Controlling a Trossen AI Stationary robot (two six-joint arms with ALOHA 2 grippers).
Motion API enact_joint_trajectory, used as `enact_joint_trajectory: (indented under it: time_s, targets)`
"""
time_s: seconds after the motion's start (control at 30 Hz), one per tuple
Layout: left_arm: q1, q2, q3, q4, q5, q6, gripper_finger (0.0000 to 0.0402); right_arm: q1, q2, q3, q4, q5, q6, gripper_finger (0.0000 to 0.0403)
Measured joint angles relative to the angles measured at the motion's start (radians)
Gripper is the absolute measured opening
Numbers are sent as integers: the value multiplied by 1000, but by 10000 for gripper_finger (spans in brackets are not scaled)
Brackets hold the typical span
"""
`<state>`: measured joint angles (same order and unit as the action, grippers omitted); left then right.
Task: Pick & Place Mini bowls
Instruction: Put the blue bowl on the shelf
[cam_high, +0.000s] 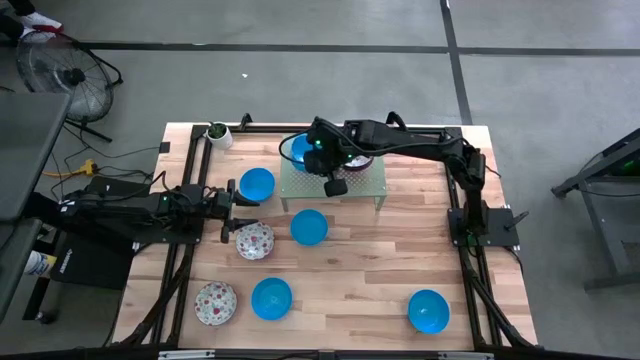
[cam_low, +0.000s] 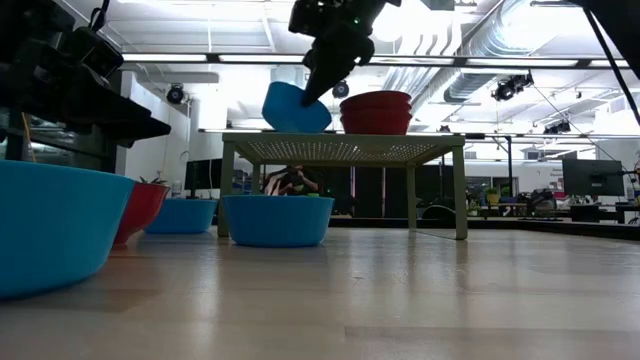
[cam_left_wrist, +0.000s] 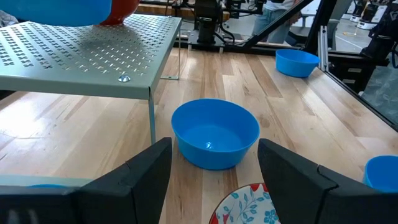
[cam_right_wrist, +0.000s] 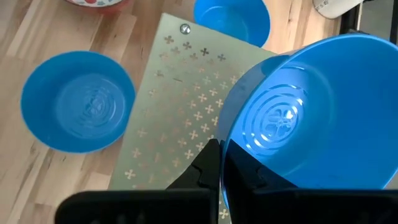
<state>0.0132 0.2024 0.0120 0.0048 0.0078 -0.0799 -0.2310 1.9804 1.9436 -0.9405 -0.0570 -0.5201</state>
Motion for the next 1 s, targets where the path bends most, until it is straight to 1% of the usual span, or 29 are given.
enact_joint_trajectory:
  time_s: [1.0]
  targets:
    - [0,0,0,1,0,0,234,2,-1,0,-37,-3,26,0]
